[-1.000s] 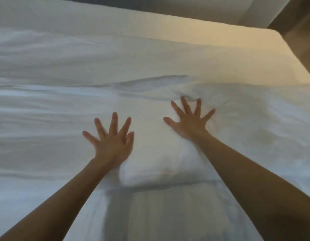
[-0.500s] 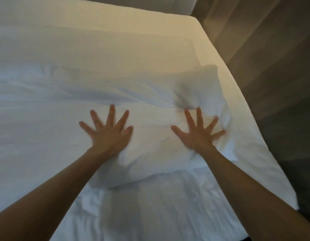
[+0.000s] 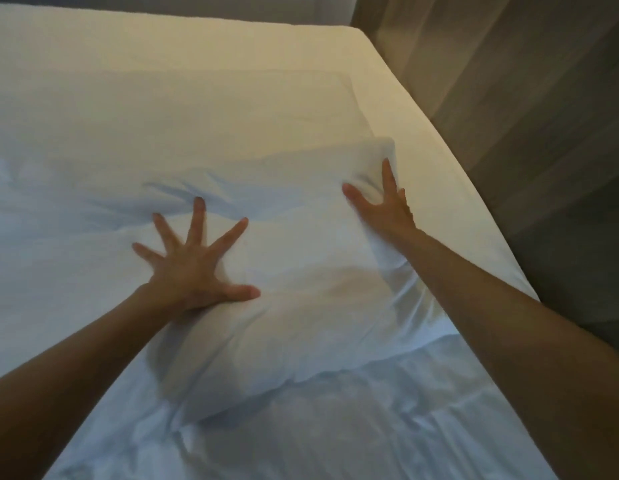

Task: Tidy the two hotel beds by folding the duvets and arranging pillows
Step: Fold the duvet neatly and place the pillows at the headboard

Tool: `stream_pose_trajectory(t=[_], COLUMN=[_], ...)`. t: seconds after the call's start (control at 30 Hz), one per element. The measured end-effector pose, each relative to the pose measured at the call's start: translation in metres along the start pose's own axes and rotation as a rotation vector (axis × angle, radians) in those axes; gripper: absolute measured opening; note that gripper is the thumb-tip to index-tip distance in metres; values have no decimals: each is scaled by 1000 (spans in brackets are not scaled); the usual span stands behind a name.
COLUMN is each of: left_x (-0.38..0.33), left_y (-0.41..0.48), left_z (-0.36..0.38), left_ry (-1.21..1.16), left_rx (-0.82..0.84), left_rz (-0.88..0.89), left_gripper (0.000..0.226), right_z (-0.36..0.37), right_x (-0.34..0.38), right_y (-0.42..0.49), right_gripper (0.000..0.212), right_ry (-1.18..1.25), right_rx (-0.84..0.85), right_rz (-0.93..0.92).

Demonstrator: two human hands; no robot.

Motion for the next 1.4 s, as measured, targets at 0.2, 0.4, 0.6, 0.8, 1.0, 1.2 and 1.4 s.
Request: stream_pose_trajectory(t=[0.2, 0.4, 0.6, 0.8, 1.0, 1.2, 1.4], left_x=[3, 4, 7, 22, 73, 133, 235], left_y=[11, 15, 11, -28, -93, -162, -235], left_z=[1, 5, 5, -14, -90, -151, -186], left_ry=[-15, -15, -17, -53, -570, -711, -770], left_rx=[56, 52, 37, 117, -38, -117, -212], left_rz=[-32, -30, 1, 98, 10, -11, -109], left_gripper=[113, 112, 109, 80, 39, 38, 37], right_z=[25, 29, 10, -11, -9, 21, 65], right_x=[-13, -12, -2, 51, 132, 208, 294], right_y=[22, 30, 18, -44, -127, -205, -273], right_gripper=[114, 110, 99, 81, 86, 92, 85], right_ry=[-73, -33, 131, 90, -45, -178, -181], right_rx=[-79, -139, -2, -114, 29, 177, 131], right_rz=[128, 120, 34, -54, -209, -320, -347])
Point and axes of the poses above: each hand's wrist, its own y-axis towards the middle knuckle, its own z-axis out of the palm, x = y × z, the point moved 1 cm from there along y, towards the middle knuckle
